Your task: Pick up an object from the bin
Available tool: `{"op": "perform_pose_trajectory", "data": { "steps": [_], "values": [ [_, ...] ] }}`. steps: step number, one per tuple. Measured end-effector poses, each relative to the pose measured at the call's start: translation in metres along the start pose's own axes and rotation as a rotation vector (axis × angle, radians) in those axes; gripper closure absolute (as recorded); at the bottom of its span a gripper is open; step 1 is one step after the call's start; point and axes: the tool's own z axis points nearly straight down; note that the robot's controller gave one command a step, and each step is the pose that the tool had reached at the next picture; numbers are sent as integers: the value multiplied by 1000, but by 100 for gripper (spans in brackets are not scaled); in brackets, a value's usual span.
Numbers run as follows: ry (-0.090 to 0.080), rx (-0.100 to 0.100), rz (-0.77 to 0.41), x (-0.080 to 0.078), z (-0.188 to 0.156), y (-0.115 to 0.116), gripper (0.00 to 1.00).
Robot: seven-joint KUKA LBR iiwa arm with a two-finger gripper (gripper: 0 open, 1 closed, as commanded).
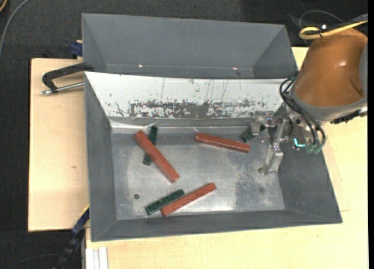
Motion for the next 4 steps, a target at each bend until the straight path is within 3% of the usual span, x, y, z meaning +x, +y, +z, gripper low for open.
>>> {"op": "perform_pose_trajectory", "data": {
  "steps": [1, 2, 3, 4],
  "values": [
    [-14, 0, -7, -18, 127, 48, 0],
    [-5, 1, -126, 8, 126, 54, 0],
    [-6, 0, -387, 19, 125, 103, 0],
    [-6, 1, -387, 19, 125, 102, 100]
  ]
}}
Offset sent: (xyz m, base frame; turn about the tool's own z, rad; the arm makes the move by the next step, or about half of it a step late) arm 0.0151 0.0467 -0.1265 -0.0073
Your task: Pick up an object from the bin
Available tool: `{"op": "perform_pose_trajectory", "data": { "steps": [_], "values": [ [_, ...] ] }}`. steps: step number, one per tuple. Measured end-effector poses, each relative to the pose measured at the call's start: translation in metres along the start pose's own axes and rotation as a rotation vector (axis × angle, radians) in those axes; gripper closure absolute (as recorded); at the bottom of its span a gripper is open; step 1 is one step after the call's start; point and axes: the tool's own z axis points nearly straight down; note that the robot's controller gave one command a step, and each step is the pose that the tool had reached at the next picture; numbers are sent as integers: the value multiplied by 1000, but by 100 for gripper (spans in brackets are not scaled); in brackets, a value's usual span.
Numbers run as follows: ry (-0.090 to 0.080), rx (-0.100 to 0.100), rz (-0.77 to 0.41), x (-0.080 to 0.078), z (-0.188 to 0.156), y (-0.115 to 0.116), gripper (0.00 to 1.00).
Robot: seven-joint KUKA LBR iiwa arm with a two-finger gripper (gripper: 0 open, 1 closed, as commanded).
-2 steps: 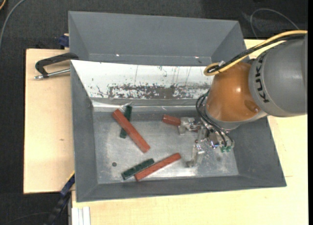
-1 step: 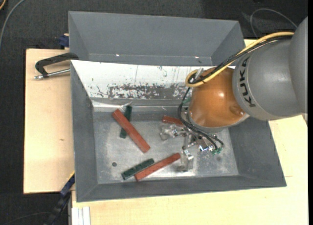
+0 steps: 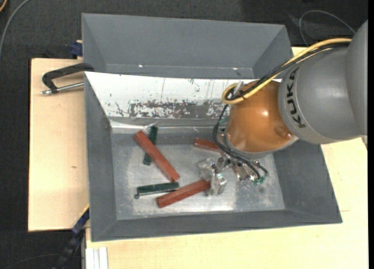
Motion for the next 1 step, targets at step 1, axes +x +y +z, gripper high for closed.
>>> {"op": "perform_pose_trajectory", "data": {
  "steps": [1],
  "values": [
    [-13, 6, -252, 11, -204, 13, 100]
  ]
}}
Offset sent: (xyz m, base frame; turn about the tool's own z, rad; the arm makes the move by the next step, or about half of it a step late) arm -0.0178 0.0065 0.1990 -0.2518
